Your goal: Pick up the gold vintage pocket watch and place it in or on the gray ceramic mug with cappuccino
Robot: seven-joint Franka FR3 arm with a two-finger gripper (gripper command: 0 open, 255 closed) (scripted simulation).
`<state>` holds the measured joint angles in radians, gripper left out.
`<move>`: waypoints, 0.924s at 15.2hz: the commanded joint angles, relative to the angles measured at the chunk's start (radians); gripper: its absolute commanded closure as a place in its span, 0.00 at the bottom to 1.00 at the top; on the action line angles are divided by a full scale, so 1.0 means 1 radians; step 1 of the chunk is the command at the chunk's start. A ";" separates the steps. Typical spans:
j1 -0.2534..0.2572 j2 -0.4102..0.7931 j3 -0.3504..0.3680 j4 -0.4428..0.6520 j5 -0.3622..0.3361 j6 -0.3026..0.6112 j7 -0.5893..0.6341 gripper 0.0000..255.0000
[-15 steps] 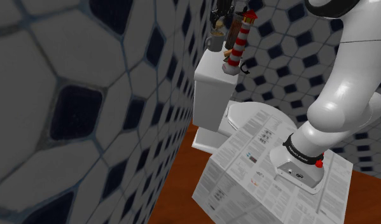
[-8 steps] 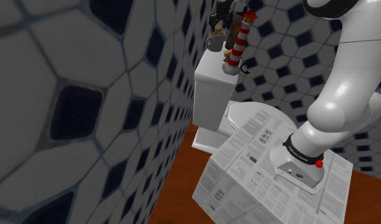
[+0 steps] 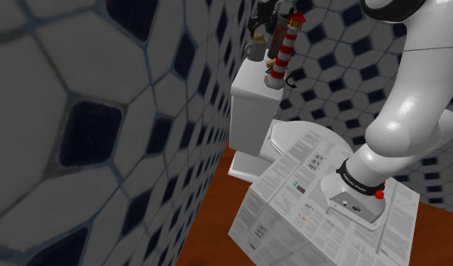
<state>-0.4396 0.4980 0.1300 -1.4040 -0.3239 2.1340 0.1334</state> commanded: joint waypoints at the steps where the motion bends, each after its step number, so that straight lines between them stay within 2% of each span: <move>1: 0.000 0.000 0.000 0.000 0.000 0.000 0.000 0.00; 6: 0.010 -0.061 0.010 0.025 0.013 -0.088 -0.008 0.00; 14: 0.010 -0.061 0.010 0.025 0.013 -0.088 -0.008 0.00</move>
